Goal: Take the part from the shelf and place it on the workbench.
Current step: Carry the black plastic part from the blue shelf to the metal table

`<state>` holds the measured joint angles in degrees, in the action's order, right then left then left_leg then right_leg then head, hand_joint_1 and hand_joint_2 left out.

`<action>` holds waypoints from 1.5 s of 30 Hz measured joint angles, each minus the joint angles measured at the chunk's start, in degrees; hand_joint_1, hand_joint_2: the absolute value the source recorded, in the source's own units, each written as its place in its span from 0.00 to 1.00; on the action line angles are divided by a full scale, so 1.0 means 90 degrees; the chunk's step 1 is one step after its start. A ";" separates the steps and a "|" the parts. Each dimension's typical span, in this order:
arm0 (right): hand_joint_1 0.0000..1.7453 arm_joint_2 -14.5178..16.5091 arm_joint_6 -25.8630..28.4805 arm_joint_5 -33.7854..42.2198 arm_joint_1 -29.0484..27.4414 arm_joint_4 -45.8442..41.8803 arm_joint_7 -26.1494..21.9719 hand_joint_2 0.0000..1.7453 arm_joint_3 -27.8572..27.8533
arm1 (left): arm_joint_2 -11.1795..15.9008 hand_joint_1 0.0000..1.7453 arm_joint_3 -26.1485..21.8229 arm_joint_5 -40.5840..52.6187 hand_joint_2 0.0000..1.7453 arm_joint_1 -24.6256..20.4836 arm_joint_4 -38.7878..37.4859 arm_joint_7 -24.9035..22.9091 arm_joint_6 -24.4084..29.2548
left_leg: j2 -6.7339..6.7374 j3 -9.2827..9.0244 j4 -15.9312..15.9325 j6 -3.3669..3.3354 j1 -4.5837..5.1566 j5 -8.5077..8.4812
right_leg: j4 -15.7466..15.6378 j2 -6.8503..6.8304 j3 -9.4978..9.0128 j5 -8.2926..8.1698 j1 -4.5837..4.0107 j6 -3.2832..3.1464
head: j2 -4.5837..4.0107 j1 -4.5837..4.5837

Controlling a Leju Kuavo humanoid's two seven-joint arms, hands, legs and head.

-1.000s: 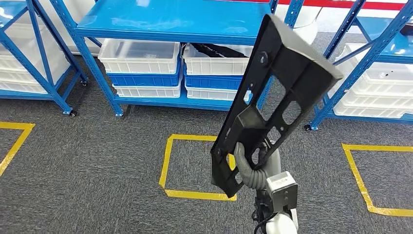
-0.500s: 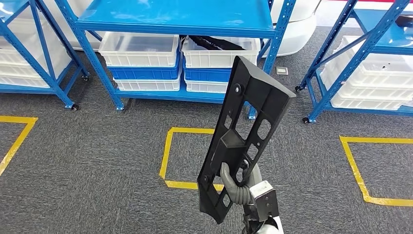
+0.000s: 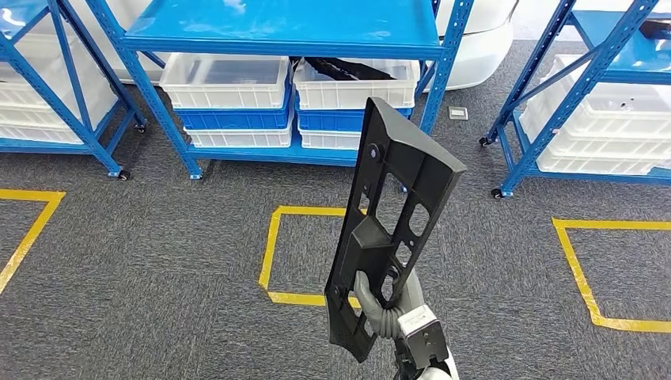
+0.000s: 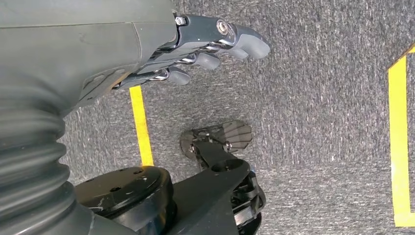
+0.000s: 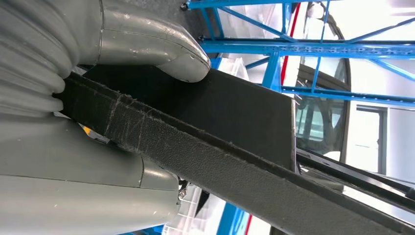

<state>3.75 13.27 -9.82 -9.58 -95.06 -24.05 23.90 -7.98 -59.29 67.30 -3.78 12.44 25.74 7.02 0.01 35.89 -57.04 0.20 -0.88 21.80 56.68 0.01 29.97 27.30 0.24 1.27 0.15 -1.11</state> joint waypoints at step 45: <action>1.00 -0.0339 0.0709 -0.1303 0.0665 -0.1983 -0.0120 1.00 0.0333 | 0.0057 0.00 -0.0057 0.0253 1.00 -0.0013 0.0021 -0.0030 0.0019 | -0.0182 0.0175 0.0183 0.0307 -0.0198 -0.0356 | 0.0047 0.0037 -0.0045 0.0093 0.0272 0.0237 | 0.0000 0.0010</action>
<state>0.70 19.65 -21.55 -3.60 -112.90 -25.13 26.90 -7.46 -59.80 69.57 -3.90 12.63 25.46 7.19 -1.63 37.46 -55.40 2.96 -2.66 18.59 57.11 0.34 29.57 28.14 2.69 3.40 0.15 -1.03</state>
